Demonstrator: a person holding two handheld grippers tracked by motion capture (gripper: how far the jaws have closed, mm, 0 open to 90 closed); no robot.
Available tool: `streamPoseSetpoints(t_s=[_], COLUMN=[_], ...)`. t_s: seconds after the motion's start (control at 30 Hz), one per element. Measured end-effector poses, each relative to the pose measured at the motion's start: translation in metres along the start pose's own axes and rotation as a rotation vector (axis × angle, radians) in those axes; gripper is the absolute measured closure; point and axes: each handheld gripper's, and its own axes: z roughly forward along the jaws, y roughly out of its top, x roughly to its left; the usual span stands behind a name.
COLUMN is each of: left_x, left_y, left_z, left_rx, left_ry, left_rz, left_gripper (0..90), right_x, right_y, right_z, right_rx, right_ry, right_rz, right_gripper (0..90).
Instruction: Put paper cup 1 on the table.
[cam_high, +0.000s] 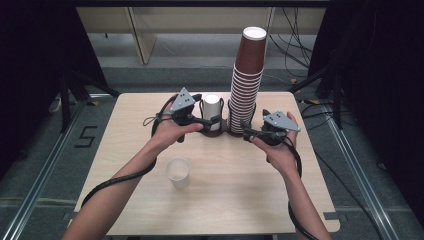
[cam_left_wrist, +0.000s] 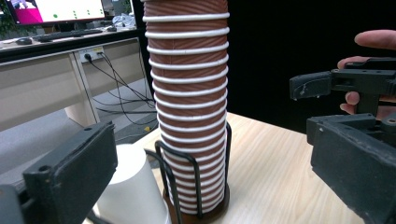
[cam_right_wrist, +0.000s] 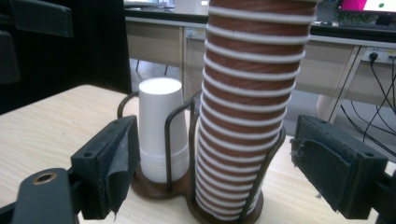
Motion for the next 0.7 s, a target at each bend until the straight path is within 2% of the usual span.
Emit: streamPoseSetpoints(t_s=[0.03, 0.07, 0.1, 0.13, 0.17, 0.2, 0.23, 0.5, 0.7], left_x=[0.001, 0.004, 0.002, 0.011, 0.013, 0.003, 0.0, -0.001, 0.001], left_y=[0.002, 0.004, 0.006, 0.01, 0.012, 0.01, 0.01, 0.011, 0.015], left_z=[0.002, 0.003, 0.007, 0.009, 0.012, 0.013, 0.015, 0.031, 0.047], left_rx=[-0.001, -0.005, -0.003, -0.008, -0.024, -0.011, -0.013, -0.013, -0.009], left_ry=[0.013, 0.058, 0.012, 0.004, -0.007, 0.007, 0.005, 0.009, 0.02], left_rz=[0.008, 0.029, 0.003, 0.128, 0.17, 0.038, 0.003, 0.008, 0.032], left_gripper=[0.1, 0.0, 0.0, 0.0, 0.0, 0.0, 0.0, 0.0, 0.2], right_x=[-0.002, -0.003, -0.004, -0.005, -0.006, -0.007, -0.009, -0.017, -0.025], right_y=[0.003, 0.006, 0.009, 0.013, 0.015, 0.019, 0.022, 0.042, 0.063], right_z=[0.0, 0.001, 0.0, 0.0, 0.001, 0.001, 0.001, 0.004, 0.007], right_rx=[-0.004, -0.01, -0.009, -0.013, -0.022, -0.022, -0.029, -0.053, -0.072], right_ry=[-0.005, 0.0, -0.011, -0.014, -0.01, -0.018, -0.022, -0.028, -0.034], right_rz=[-0.019, -0.009, -0.017, -0.008, -0.007, 0.0, -0.015, -0.008, 0.007], right_gripper=[16.2, 16.1, 16.0, 15.9, 15.8, 15.8, 15.8, 15.8, 15.4])
